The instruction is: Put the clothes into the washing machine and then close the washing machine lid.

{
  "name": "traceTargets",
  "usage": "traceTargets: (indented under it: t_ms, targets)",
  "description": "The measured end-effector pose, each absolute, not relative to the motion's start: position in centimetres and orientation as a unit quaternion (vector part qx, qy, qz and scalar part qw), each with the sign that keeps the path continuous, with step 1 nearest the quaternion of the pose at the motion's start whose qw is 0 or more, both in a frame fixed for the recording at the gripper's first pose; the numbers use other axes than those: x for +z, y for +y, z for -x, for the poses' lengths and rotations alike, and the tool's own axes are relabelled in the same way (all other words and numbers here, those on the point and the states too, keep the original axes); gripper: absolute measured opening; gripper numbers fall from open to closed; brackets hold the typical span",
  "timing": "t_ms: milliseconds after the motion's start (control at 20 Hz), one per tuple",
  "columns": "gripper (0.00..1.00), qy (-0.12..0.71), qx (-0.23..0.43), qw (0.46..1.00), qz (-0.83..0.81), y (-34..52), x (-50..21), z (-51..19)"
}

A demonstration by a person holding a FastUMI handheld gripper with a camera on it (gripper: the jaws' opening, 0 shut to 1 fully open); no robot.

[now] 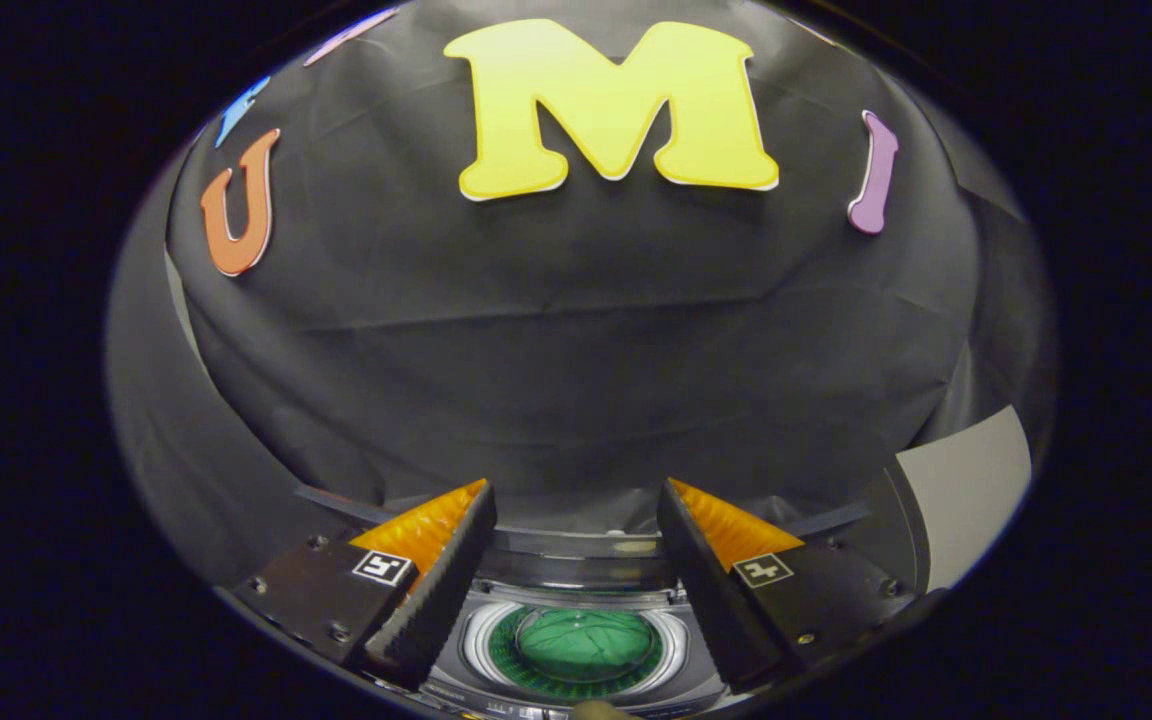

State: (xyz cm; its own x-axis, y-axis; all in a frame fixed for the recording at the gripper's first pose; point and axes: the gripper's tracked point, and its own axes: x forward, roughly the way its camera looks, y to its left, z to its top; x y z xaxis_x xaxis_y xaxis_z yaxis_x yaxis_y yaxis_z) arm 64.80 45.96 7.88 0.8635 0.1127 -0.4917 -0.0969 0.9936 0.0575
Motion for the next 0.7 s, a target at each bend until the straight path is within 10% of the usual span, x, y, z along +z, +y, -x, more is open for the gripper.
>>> traceTargets:
  t_ms: [700]
  targets:
    - [1.0, 0.267, 0.074, 0.961, -0.01, 45.4, 0.6, -51.4]
